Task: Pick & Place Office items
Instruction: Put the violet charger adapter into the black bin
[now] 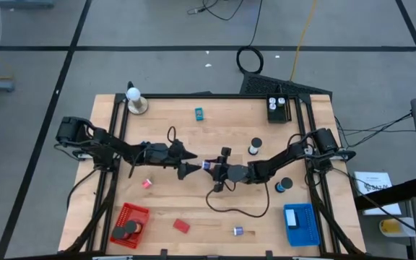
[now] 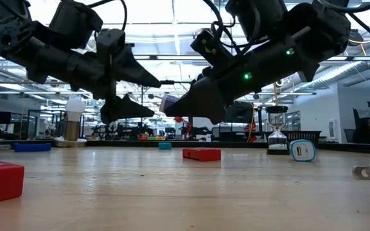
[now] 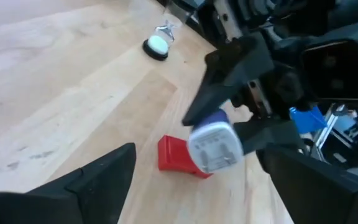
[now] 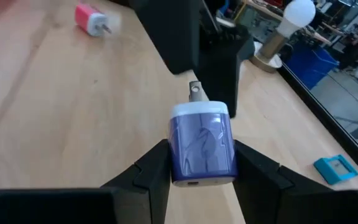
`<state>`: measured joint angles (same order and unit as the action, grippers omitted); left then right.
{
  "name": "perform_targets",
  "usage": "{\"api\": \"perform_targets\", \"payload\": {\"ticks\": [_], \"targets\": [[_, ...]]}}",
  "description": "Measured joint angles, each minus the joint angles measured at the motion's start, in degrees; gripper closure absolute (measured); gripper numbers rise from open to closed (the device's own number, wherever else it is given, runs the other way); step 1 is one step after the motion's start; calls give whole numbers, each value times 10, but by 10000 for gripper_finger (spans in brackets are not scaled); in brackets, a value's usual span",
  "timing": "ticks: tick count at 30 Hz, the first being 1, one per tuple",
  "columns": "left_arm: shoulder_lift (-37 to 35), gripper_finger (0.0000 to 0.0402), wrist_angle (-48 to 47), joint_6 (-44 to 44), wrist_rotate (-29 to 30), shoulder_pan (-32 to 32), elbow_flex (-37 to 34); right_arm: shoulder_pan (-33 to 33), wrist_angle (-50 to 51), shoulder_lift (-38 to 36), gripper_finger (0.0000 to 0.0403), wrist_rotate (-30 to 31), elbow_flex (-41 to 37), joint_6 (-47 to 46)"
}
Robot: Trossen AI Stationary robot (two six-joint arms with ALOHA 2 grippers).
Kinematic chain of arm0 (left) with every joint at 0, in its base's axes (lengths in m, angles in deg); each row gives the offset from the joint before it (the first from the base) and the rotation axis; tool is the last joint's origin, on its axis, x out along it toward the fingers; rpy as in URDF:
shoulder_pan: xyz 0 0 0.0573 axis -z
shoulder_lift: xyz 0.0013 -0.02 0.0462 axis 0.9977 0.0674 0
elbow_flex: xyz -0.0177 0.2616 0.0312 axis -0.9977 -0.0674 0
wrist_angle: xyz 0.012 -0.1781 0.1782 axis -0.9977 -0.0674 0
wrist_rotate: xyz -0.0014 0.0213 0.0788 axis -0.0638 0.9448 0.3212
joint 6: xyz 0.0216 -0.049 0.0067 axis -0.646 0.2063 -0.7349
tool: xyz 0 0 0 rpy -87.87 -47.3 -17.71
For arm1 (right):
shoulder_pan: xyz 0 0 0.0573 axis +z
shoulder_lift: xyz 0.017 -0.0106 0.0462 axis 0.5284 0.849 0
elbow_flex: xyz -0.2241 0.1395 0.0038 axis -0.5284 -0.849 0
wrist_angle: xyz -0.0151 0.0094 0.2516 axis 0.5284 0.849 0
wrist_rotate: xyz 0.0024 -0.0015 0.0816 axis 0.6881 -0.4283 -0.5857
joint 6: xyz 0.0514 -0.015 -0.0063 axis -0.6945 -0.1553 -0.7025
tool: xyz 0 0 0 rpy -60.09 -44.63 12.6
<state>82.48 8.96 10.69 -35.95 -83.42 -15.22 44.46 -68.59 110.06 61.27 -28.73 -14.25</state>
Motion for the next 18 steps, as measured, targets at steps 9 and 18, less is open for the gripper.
{"api": "perform_targets", "payload": {"ticks": [9,18], "targets": [[0,62,-16,30,10,-12,12,-1,-19,0,268,0,0,4],[0,126,-129,9,-17,-12,83,-1,-28,0,268,0,0,13]]}}
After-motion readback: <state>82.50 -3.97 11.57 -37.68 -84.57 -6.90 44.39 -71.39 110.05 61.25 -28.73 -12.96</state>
